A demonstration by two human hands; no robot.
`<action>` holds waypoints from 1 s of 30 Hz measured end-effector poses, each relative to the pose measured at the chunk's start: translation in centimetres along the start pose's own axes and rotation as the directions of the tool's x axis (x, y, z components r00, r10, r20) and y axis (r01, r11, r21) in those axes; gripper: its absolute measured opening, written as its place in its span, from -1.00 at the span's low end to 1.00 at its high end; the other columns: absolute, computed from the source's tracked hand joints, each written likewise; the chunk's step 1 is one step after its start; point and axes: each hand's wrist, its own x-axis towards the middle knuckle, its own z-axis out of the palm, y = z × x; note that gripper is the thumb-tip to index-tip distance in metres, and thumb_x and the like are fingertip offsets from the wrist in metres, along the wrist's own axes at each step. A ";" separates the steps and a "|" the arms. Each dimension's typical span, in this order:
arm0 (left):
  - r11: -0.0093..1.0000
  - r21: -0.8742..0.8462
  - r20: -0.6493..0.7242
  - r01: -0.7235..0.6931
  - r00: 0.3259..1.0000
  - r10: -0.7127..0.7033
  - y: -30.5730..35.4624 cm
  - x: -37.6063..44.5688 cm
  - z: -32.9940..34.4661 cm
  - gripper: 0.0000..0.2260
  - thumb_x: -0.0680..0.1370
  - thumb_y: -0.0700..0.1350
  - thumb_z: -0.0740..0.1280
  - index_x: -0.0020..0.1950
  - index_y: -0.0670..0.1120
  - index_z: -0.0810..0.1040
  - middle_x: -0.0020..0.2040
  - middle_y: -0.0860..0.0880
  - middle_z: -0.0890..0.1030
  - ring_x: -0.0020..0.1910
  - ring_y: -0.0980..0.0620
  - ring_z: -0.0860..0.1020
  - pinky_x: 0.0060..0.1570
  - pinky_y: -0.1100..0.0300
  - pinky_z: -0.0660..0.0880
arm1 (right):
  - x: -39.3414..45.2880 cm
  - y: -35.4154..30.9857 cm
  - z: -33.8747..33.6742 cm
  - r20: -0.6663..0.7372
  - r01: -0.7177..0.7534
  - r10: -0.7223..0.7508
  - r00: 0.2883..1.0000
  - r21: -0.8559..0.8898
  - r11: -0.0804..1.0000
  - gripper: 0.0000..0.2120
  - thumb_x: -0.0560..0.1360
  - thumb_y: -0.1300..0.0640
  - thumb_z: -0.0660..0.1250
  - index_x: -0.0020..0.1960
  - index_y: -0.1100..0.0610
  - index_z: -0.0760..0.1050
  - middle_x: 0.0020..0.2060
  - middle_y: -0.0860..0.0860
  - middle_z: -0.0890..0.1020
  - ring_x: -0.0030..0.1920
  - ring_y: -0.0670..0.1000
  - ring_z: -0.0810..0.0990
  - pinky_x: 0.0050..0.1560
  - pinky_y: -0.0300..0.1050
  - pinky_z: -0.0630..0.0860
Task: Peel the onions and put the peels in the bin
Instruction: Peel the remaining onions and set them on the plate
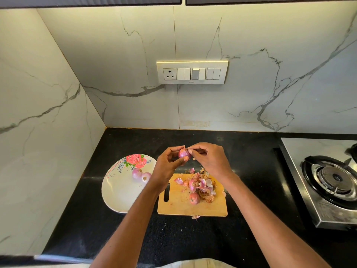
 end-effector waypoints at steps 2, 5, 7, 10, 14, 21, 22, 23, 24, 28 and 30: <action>1.000 -0.011 -0.005 0.002 1.000 -0.002 -0.2 -0.2 0.1 -0.60 0.50 -0.09 0.49 0.33 -0.03 0.55 0.20 0.00 0.67 0.19 0.06 0.64 0.07 0.30 0.57 | -0.2 -0.1 0.2 -0.006 -0.011 0.011 1.000 -0.001 1.000 -0.85 0.53 0.14 0.47 0.10 0.08 0.70 -0.09 -0.16 0.68 -0.12 -0.28 0.61 -0.07 -0.51 0.50; 1.000 -0.022 -0.011 0.008 1.000 -0.008 -0.6 -0.4 0.5 -0.57 0.47 -0.04 0.49 0.32 -0.03 0.55 0.21 0.00 0.66 0.19 0.05 0.64 0.07 0.30 0.57 | -0.3 0.1 0.1 0.002 -0.034 0.034 0.999 0.005 0.999 -0.85 0.54 0.12 0.46 0.10 0.07 0.70 -0.09 -0.20 0.65 -0.11 -0.26 0.62 -0.07 -0.51 0.50; 0.999 -0.031 -0.006 0.017 1.000 -0.018 -0.6 -0.3 0.4 -0.61 0.50 -0.09 0.49 0.32 -0.03 0.55 0.21 -0.01 0.67 0.19 0.04 0.64 0.11 0.25 0.57 | -0.3 0.2 -0.2 0.039 -0.053 0.052 0.998 0.023 0.998 -0.83 0.55 0.07 0.45 0.12 0.04 0.70 -0.08 -0.22 0.66 -0.07 -0.26 0.63 -0.06 -0.49 0.51; 1.000 -0.017 0.008 0.022 1.000 -0.022 -0.6 -0.1 0.0 -0.63 0.52 -0.12 0.48 0.32 -0.03 0.56 0.20 -0.01 0.67 0.19 0.04 0.64 0.19 0.17 0.56 | -0.3 0.2 -0.4 0.094 -0.059 0.053 0.994 0.060 0.996 -0.81 0.52 0.02 0.46 0.12 0.00 0.70 -0.10 -0.24 0.68 -0.02 -0.26 0.63 -0.04 -0.43 0.54; 1.000 -0.001 0.018 0.018 1.000 -0.018 -0.7 -0.2 -0.1 -0.63 0.52 -0.12 0.48 0.31 -0.03 0.56 0.20 -0.01 0.67 0.19 0.02 0.64 0.20 0.15 0.56 | -0.3 0.3 -0.3 0.086 -0.064 0.058 0.995 0.074 0.995 -0.82 0.50 0.01 0.47 0.09 0.00 0.71 -0.11 -0.23 0.69 -0.02 -0.25 0.64 -0.05 -0.42 0.55; 0.999 0.031 0.029 0.007 1.000 -0.008 -0.6 -0.3 -0.5 -0.69 0.53 -0.15 0.48 0.26 -0.01 0.58 0.16 0.02 0.68 0.16 0.09 0.64 0.12 0.26 0.58 | -0.7 0.5 0.1 0.071 -0.089 0.084 0.994 0.075 0.993 -0.83 0.50 0.05 0.50 0.08 0.02 0.72 -0.10 -0.18 0.71 -0.04 -0.23 0.64 -0.07 -0.42 0.56; 0.999 0.034 0.031 0.004 1.000 -0.005 -0.6 -0.3 -0.4 -0.69 0.53 -0.15 0.48 0.25 0.00 0.59 0.16 0.03 0.68 0.16 0.11 0.64 0.09 0.28 0.58 | -0.8 0.5 0.1 0.063 -0.090 0.085 0.994 0.083 0.993 -0.84 0.50 0.06 0.50 0.08 0.03 0.72 -0.10 -0.18 0.71 -0.04 -0.23 0.64 -0.07 -0.41 0.56; 0.999 0.037 0.032 0.003 0.999 -0.004 -0.6 -0.3 -0.4 -0.70 0.53 -0.16 0.48 0.24 0.01 0.59 0.16 0.04 0.68 0.16 0.12 0.64 0.08 0.29 0.58 | -1.0 0.6 0.2 0.055 -0.089 0.084 0.995 0.092 0.992 -0.84 0.50 0.08 0.50 0.08 0.04 0.72 -0.11 -0.18 0.70 -0.04 -0.22 0.64 -0.08 -0.41 0.56; 0.999 0.039 0.032 0.003 0.999 -0.004 -0.7 -0.4 -0.3 -0.70 0.53 -0.16 0.48 0.24 0.02 0.59 0.15 0.04 0.68 0.15 0.12 0.64 0.07 0.29 0.58 | -1.1 0.6 0.3 0.045 -0.088 0.084 0.995 0.099 0.991 -0.84 0.50 0.09 0.51 0.07 0.05 0.72 -0.13 -0.19 0.70 -0.05 -0.23 0.64 -0.09 -0.41 0.56; 0.999 0.045 0.031 0.007 0.999 -0.008 -0.9 -0.5 -0.2 -0.71 0.52 -0.16 0.48 0.23 0.01 0.60 0.17 0.02 0.67 0.17 0.08 0.63 0.10 0.24 0.58 | -1.5 0.7 0.7 -0.006 -0.090 0.091 0.996 0.094 0.991 -0.88 0.48 0.11 0.53 0.01 0.06 0.72 -0.18 -0.20 0.69 -0.08 -0.23 0.64 -0.15 -0.44 0.54; 0.999 0.046 0.035 0.010 0.999 -0.011 -0.9 -0.5 0.0 -0.70 0.53 -0.15 0.48 0.25 0.01 0.59 0.18 0.02 0.67 0.18 0.09 0.63 0.09 0.25 0.58 | -1.5 0.7 0.8 -0.021 -0.107 0.109 0.994 0.095 0.990 -0.90 0.48 0.10 0.53 -0.01 0.04 0.71 -0.17 -0.19 0.69 -0.09 -0.23 0.64 -0.14 -0.42 0.55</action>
